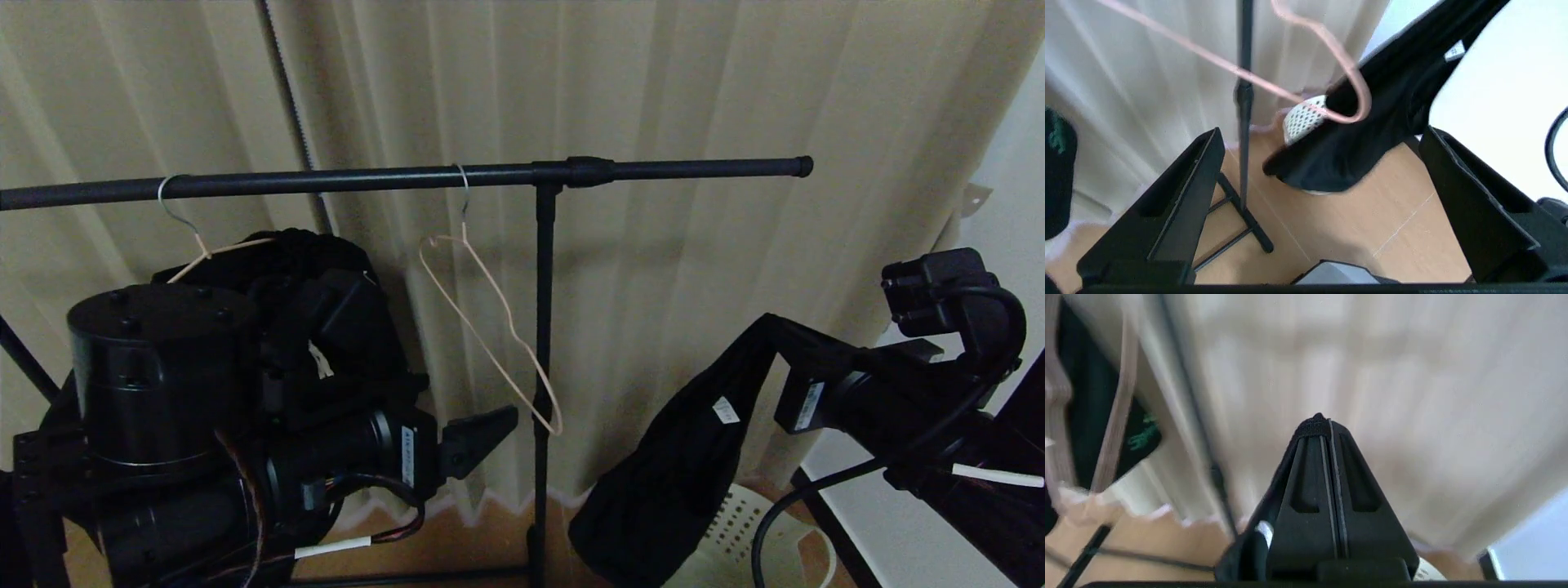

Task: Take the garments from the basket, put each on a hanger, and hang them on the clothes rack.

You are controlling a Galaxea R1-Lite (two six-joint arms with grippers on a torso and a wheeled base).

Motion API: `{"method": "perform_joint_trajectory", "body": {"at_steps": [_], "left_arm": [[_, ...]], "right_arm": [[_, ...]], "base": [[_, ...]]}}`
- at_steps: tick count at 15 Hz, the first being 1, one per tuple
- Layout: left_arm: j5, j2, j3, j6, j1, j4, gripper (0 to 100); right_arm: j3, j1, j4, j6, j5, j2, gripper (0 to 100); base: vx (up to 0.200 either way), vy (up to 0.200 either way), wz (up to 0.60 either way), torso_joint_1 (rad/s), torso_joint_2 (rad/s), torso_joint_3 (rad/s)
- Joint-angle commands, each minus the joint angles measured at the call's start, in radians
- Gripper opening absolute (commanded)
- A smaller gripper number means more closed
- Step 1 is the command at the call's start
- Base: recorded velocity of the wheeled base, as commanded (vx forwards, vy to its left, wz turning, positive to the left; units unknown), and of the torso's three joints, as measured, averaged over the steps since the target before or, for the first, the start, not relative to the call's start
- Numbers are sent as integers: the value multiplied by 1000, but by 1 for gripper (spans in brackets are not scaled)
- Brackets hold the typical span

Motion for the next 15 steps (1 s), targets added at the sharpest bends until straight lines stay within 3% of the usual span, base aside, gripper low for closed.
{"method": "perform_joint_trajectory", "body": {"at_steps": [1, 3, 9, 12, 15], "left_arm": [[3, 53, -52, -4, 1, 1, 100], [22, 141, -138, -1, 3, 9, 100], [221, 432, -436, -1, 6, 52, 100], [257, 484, -477, -1, 6, 58, 100], [293, 434, -448, -1, 20, 109, 100]], "right_arm": [[-5, 0, -1, 0, 1, 6, 0], [-11, 0, -4, 0, 1, 13, 0], [-29, 5, -4, -3, 1, 13, 0], [-32, 5, -4, -3, 1, 13, 0], [-31, 5, -4, -3, 1, 16, 0]], "base": [[0, 0, 0, 0, 0, 0], [0, 0, 0, 0, 0, 0], [0, 0, 0, 0, 0, 0], [0, 0, 0, 0, 0, 0], [0, 0, 0, 0, 0, 0]]}}
